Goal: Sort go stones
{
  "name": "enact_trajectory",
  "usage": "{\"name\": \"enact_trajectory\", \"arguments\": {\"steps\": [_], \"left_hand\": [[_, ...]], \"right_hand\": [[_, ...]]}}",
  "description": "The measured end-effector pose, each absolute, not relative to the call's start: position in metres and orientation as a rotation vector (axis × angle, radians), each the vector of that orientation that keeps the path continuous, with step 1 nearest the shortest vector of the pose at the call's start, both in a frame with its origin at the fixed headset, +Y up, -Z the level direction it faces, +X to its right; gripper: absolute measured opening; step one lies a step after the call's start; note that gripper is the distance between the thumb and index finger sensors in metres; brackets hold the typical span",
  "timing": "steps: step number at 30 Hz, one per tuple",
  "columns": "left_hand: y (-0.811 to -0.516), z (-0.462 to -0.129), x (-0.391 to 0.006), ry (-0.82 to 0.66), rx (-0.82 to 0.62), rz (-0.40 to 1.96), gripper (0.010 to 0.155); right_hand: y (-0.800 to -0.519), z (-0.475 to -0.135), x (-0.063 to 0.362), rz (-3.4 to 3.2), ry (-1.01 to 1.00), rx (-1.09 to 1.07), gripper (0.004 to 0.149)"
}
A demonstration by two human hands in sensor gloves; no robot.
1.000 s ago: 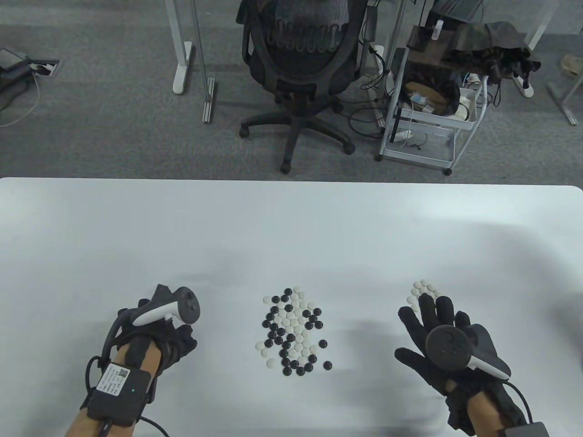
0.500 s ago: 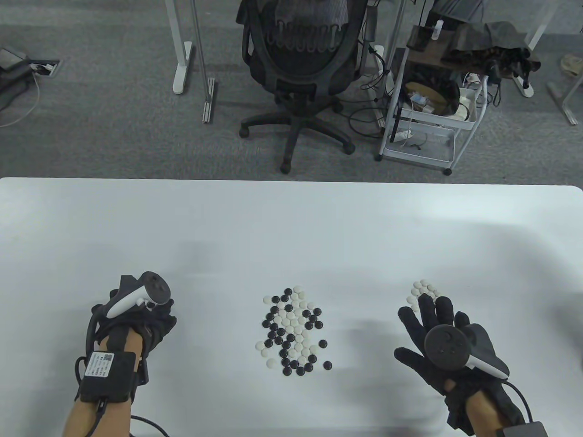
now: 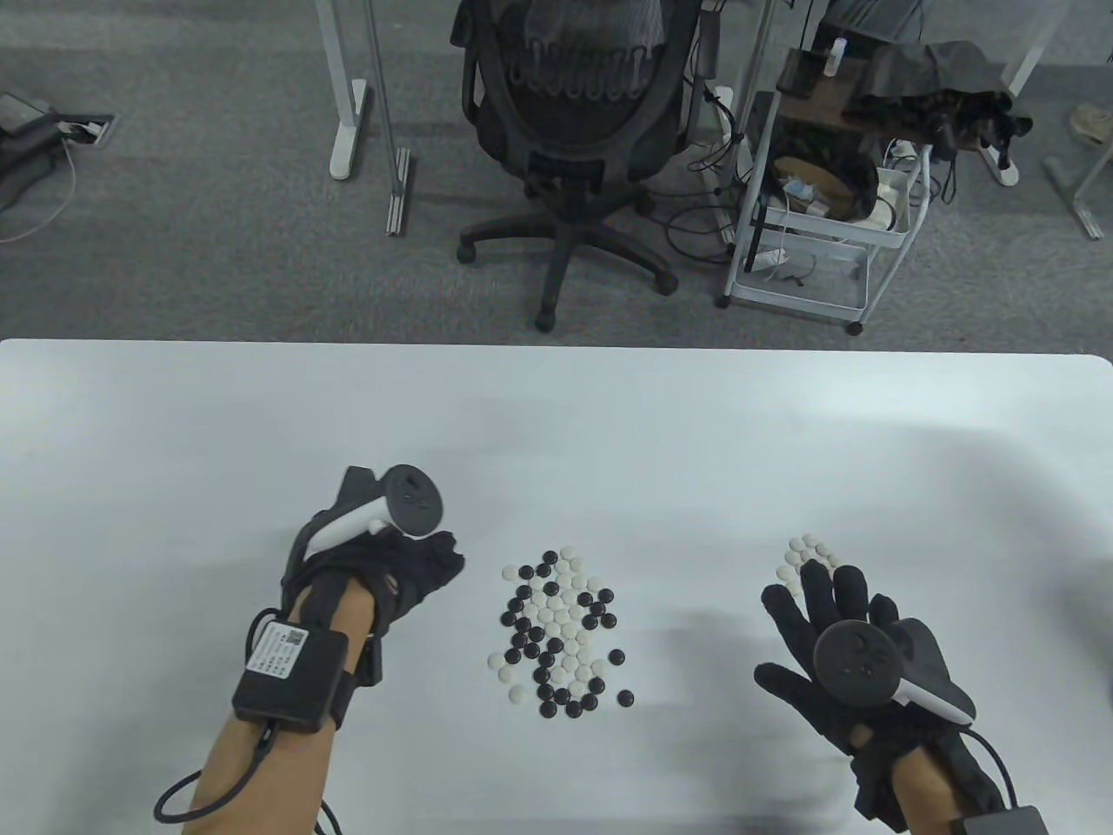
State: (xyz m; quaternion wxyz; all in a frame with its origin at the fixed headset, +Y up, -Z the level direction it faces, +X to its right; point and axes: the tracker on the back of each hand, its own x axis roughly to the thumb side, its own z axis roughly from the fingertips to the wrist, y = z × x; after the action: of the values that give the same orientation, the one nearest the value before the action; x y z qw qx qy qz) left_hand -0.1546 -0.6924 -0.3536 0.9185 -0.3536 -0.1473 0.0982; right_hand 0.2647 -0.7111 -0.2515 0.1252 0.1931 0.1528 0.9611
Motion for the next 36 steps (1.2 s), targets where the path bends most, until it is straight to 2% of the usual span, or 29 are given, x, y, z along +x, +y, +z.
{"name": "enact_trajectory", "arguments": {"steps": [5,8,15,18,21,27,31,36], "left_hand": [[-0.712,-0.348,-0.076,-0.487,-0.78,0.088,0.065],[-0.724,-0.347,-0.039,-0.535,-0.786,0.003,0.065],[-0.749,-0.361,-0.006,-0.526,-0.812,-0.118,0.064],[-0.754,-0.374,0.001,-0.517,-0.827,-0.054,0.064],[-0.755,-0.397,0.005,-0.439,-0.822,-0.003,0.065],[-0.753,-0.436,-0.028,-0.209,-0.826,0.122,0.065],[-0.751,-0.443,-0.093,-0.056,-0.83,0.165,0.065],[-0.745,-0.429,-0.175,0.114,-0.832,0.225,0.067]], "right_hand": [[-0.71,-0.251,0.265,2.796,0.436,0.563,0.079],[-0.71,-0.251,0.265,2.796,0.439,0.567,0.079],[-0.71,-0.25,0.266,2.789,0.431,0.572,0.079],[-0.71,-0.25,0.266,2.787,0.434,0.571,0.08],[-0.713,-0.251,0.265,2.791,0.452,0.571,0.079],[-0.711,-0.25,0.267,2.787,0.443,0.569,0.079],[-0.71,-0.251,0.268,2.78,0.445,0.569,0.079],[-0.711,-0.251,0.266,2.783,0.463,0.578,0.079]]}}
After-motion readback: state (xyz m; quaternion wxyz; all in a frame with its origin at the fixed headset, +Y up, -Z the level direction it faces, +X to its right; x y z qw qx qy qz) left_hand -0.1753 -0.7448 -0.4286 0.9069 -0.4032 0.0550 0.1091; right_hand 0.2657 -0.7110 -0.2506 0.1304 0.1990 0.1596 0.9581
